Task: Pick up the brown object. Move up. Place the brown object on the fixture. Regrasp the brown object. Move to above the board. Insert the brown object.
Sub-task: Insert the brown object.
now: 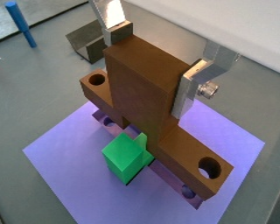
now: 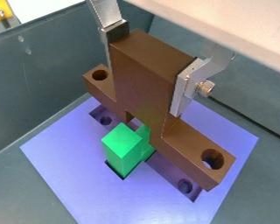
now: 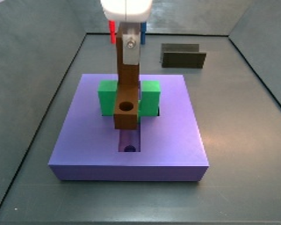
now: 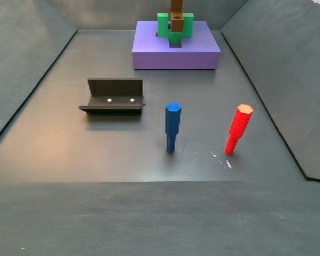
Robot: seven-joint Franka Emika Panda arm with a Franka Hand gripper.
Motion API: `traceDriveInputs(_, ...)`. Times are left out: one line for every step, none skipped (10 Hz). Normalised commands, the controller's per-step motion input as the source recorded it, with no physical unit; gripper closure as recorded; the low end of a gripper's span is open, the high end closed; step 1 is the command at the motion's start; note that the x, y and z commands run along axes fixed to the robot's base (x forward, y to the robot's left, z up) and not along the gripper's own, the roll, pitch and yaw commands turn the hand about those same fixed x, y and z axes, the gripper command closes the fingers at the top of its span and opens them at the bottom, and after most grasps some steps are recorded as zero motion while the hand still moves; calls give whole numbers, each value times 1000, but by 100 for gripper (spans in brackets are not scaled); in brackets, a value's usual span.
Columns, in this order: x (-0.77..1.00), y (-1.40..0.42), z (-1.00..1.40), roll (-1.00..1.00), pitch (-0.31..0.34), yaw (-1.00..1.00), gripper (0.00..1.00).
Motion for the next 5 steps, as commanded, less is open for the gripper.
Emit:
traceDriveInputs(0,0,-126,0,-13,43,100)
traceDriveInputs(-20,0,-80,31,0,3,100)
traceDriveInputs(0,0,-103,20,-11,29,100)
traceDriveInputs(0,-49,-94,1,-34,29,100)
traceDriveInputs(0,-183,-149,24,-66,111,100)
